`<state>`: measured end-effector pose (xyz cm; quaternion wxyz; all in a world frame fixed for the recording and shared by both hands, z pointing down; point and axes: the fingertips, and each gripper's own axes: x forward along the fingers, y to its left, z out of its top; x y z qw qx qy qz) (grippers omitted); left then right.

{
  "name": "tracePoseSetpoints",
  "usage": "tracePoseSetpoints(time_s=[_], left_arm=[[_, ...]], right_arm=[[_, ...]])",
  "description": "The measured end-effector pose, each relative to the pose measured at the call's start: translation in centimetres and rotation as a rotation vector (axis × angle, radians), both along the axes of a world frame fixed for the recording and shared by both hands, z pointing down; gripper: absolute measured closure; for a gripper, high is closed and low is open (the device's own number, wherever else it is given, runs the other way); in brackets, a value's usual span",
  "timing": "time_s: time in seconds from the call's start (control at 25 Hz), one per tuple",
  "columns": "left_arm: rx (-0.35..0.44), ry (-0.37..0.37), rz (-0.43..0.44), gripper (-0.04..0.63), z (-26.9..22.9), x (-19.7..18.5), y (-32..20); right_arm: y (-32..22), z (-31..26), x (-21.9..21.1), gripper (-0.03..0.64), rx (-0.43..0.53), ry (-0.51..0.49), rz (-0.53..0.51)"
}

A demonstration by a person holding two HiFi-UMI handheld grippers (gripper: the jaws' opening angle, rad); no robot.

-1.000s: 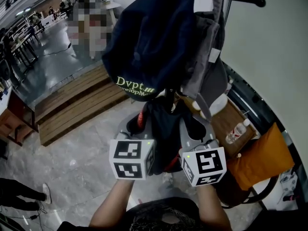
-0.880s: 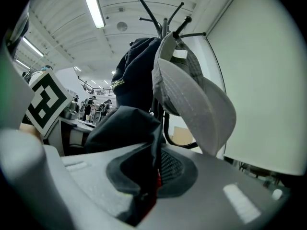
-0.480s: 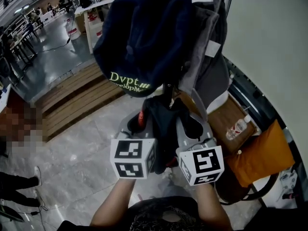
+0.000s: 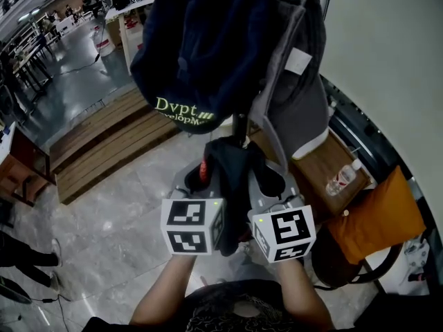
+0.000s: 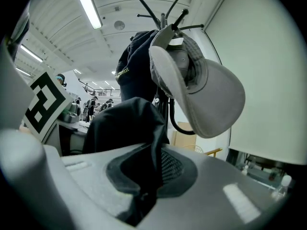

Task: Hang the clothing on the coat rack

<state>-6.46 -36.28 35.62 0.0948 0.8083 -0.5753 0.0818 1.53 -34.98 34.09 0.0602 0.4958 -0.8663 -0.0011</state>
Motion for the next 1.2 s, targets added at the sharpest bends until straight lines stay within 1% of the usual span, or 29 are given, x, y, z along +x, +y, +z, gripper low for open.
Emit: tracePoseSetpoints(time_s=[0.2, 0.4, 0.8, 1.2], left_arm=[[-0.016, -0.003, 0.003, 0.565, 0.7, 0.2, 0.2], [-0.011, -0.015, 0.014, 0.565, 1.0, 0.3, 0.4], [-0.027, -0.007, 0.027, 0.565, 2.1, 0.7, 1.3], [-0.041, -0.023, 0.034, 0.565, 2.7, 0.8, 2.1]], right_arm=[[0.3, 0.6, -0.2, 0.591, -0.004, 0.001, -0.003], [0.6, 1.1, -0.3, 0.591, -0.006, 0.0, -0.003], [1.5, 2.1, -0.5, 0.591, -0.021, 0.012, 0.0], [2.1, 2.7, -0.5, 0.591, -0.033, 0.005, 0.006]])
